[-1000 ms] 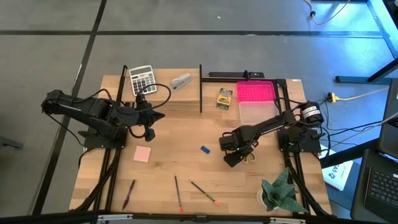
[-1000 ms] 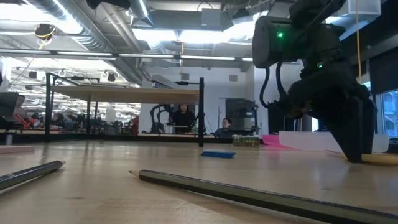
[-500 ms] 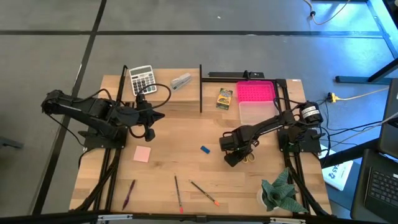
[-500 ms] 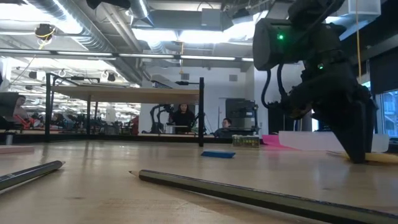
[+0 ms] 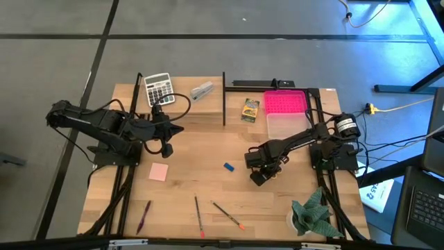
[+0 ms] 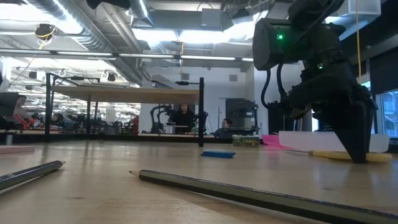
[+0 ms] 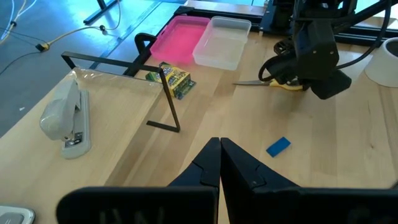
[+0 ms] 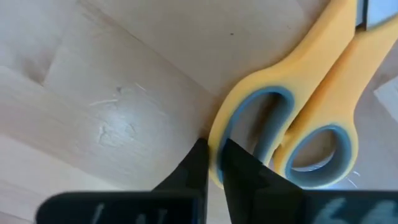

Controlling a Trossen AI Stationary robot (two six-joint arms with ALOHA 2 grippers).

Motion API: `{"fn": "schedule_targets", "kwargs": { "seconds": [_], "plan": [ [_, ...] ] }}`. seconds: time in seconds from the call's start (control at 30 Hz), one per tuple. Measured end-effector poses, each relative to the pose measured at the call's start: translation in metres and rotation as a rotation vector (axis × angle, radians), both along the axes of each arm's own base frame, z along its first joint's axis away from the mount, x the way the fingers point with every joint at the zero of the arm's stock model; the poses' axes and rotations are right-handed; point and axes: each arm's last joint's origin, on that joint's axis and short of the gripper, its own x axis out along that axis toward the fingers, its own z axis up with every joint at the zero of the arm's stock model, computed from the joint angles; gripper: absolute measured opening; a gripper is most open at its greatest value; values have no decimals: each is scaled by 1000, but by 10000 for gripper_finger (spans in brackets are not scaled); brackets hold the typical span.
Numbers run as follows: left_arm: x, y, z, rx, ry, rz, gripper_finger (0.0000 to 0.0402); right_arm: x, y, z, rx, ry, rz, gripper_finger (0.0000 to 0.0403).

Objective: Pack school essentials
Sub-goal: Put the yellow scissors into the pink supply box

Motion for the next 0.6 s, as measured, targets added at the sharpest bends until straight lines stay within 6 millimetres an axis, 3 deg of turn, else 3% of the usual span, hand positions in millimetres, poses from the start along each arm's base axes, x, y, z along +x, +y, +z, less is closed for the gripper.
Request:
{"fn": "schedule_targets", "kwargs": {
  "seconds": [0.2, 0.43, 0.6],
  "plan": [
    [0, 0, 0, 0, 0, 0, 0, 2, 0, 14, -1, -24, 52, 41],
    [0, 0, 0, 0, 0, 0, 0, 9, 1, 57, 27, -128, 105, 32],
    [0, 0, 0, 0, 0, 1, 0, 1, -6, 90, 11, -99, 130, 38]
  ]
}}
